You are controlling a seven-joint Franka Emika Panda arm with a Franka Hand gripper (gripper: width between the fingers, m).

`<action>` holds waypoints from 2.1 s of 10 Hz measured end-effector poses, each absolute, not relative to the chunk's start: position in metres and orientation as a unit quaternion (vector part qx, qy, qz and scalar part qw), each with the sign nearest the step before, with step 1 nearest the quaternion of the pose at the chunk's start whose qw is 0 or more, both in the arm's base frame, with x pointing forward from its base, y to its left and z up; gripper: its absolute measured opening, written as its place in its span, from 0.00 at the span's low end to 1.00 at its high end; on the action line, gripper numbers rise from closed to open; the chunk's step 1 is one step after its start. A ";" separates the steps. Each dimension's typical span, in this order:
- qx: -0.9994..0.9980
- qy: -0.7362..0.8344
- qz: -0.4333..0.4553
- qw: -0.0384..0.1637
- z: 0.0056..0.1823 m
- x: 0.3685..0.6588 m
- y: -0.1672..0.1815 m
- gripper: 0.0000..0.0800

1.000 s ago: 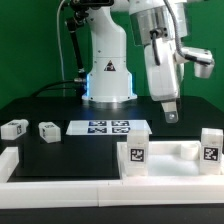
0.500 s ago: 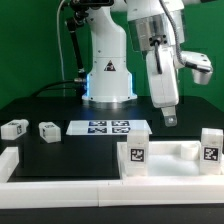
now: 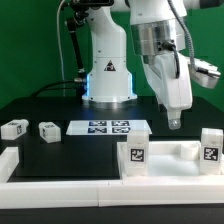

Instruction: Assemble square table

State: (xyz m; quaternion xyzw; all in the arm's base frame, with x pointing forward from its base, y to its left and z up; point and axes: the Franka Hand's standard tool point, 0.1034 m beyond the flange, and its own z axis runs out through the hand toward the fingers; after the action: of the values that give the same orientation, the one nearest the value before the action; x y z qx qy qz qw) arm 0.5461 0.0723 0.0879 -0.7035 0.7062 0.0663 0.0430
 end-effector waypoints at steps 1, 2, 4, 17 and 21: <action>-0.706 0.704 0.067 0.043 0.088 0.546 0.073 0.81; -0.706 0.704 0.067 0.043 0.087 0.546 0.073 0.81; -0.709 0.701 0.058 0.048 0.086 0.546 0.071 0.81; -0.729 0.685 -0.002 0.019 0.006 0.495 0.063 0.27; -0.722 0.692 0.001 0.019 0.006 0.492 0.062 0.07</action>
Offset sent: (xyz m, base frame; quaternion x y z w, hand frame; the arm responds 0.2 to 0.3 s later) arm 0.0000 0.0000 0.0000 0.0000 0.0000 0.0000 1.0000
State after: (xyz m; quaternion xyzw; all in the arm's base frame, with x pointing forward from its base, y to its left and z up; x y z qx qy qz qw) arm 0.4924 0.0617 0.0056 -0.7220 0.6916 0.0007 0.0194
